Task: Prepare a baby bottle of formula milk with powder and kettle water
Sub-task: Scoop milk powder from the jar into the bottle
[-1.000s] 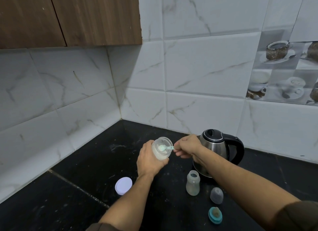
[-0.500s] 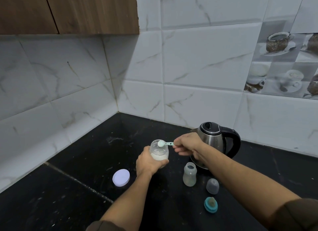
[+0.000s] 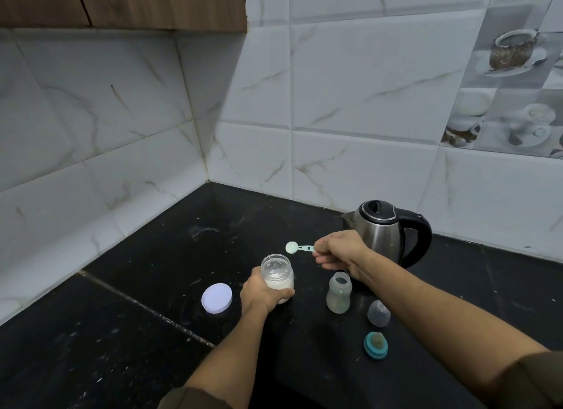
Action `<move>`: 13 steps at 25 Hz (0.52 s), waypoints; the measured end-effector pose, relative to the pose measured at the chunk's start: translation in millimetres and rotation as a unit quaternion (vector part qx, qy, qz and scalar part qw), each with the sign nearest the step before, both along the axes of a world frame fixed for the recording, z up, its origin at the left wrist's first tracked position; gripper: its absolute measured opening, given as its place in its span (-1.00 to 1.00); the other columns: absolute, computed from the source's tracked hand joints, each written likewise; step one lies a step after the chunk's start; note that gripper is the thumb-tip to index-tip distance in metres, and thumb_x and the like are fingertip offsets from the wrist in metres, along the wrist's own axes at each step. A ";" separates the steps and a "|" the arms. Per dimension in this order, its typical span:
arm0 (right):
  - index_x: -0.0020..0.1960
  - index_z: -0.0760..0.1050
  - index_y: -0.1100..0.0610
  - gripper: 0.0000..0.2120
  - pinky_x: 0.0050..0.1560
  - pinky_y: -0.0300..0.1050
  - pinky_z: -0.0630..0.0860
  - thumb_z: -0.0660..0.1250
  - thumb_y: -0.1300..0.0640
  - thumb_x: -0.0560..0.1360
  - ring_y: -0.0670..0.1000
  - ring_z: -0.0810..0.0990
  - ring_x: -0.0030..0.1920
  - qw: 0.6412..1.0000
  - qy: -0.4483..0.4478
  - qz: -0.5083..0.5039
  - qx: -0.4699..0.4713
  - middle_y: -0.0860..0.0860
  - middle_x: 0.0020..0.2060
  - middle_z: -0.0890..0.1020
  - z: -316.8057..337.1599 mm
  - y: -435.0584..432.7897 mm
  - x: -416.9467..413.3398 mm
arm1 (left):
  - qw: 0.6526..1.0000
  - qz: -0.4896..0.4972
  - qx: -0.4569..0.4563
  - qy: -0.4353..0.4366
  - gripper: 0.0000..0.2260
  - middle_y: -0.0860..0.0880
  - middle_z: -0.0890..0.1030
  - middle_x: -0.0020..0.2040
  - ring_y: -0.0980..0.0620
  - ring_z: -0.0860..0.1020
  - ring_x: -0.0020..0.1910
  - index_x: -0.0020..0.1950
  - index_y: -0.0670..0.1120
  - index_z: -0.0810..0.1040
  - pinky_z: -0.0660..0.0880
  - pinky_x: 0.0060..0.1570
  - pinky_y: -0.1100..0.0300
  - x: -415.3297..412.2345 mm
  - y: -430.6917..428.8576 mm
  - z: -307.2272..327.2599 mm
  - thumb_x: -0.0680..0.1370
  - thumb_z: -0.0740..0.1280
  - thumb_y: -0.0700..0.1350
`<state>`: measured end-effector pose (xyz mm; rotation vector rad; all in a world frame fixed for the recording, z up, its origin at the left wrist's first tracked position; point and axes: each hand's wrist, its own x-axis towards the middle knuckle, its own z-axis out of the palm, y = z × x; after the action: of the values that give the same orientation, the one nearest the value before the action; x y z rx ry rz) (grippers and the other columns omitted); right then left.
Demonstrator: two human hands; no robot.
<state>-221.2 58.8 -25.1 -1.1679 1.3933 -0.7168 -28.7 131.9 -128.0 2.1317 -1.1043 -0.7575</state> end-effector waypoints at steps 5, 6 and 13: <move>-0.02 0.68 0.31 -0.88 -0.27 -0.11 0.70 0.38 0.38 0.51 0.05 0.72 -0.26 1.000 0.004 -0.001 0.002 0.22 -0.12 0.76 -2.4 1.7 -3.7 | 1.000 -0.009 0.010 0.020 0.27 -0.08 0.43 0.55 -0.11 0.38 0.53 0.65 -0.07 0.13 0.38 0.48 -0.06 -0.3 3.6 5.0 0.12 0.73 0.23; -0.01 0.68 0.30 -0.88 -0.29 -0.12 0.70 0.38 0.37 0.51 0.04 0.72 -0.27 1.000 0.003 -0.003 0.001 0.22 -0.13 0.76 -1.4 1.7 -4.4 | 1.000 -0.010 0.008 0.023 0.43 -0.09 0.27 0.64 -0.12 0.23 0.62 0.70 -0.09 -0.08 0.28 0.55 -0.08 -1.0 6.9 9.4 0.10 0.72 0.26; -0.07 0.68 0.26 -0.89 -0.30 -0.14 0.69 0.38 0.37 0.51 0.02 0.71 -0.29 0.999 -0.006 -0.021 -0.023 0.17 -0.18 0.75 14.6 -2.5 -22.0 | 0.983 -0.085 -0.164 -0.007 0.49 0.02 -0.29 0.70 0.07 -0.21 0.68 0.65 0.18 -0.39 0.13 0.58 -0.06 -19.9 10.8 59.9 0.10 0.64 0.41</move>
<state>-243.2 56.2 -10.5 -1.1712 1.4014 -0.7888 -48.6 142.6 -68.1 1.7859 -1.3302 -0.5886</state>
